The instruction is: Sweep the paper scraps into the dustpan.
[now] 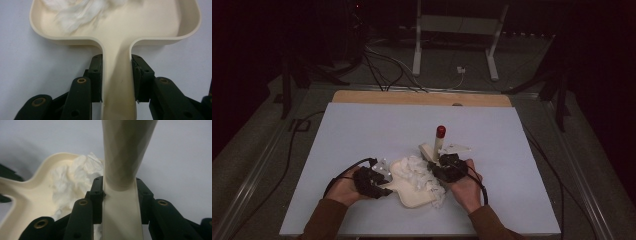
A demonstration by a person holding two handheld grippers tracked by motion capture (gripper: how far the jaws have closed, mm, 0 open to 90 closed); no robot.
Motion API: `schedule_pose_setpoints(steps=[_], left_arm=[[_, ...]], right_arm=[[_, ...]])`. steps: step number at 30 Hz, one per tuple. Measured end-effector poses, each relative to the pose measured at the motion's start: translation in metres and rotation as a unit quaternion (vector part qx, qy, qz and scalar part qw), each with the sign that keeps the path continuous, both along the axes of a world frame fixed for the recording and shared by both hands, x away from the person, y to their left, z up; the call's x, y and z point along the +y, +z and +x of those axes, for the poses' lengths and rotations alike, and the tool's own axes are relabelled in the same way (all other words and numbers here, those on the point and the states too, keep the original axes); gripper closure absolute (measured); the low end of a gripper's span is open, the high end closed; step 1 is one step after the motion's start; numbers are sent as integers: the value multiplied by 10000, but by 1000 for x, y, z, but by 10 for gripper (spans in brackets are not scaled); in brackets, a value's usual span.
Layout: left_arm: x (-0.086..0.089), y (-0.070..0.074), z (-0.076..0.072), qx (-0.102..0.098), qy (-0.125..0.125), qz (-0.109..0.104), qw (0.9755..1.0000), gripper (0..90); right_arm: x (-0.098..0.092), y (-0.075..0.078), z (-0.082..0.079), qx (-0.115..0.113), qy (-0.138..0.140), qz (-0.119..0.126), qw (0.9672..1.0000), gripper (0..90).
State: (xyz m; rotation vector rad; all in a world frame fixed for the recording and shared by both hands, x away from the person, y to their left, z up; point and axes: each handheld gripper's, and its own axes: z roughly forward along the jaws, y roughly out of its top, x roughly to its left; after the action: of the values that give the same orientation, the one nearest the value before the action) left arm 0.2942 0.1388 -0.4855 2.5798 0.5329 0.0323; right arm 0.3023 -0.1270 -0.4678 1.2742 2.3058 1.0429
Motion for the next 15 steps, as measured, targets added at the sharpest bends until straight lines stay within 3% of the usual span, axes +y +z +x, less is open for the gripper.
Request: schedule_pose_setpoints(steps=[7, 15], left_arm=[[4, 1, -1, -18, 44, 12, 10000, 668], [5, 1, 0, -27, 69, -2, 10000, 668]], right_arm=[[25, 2, -7, -39, 384, -60, 9992, 670], [41, 8, -12, -28, 745, -31, 9972, 671]])
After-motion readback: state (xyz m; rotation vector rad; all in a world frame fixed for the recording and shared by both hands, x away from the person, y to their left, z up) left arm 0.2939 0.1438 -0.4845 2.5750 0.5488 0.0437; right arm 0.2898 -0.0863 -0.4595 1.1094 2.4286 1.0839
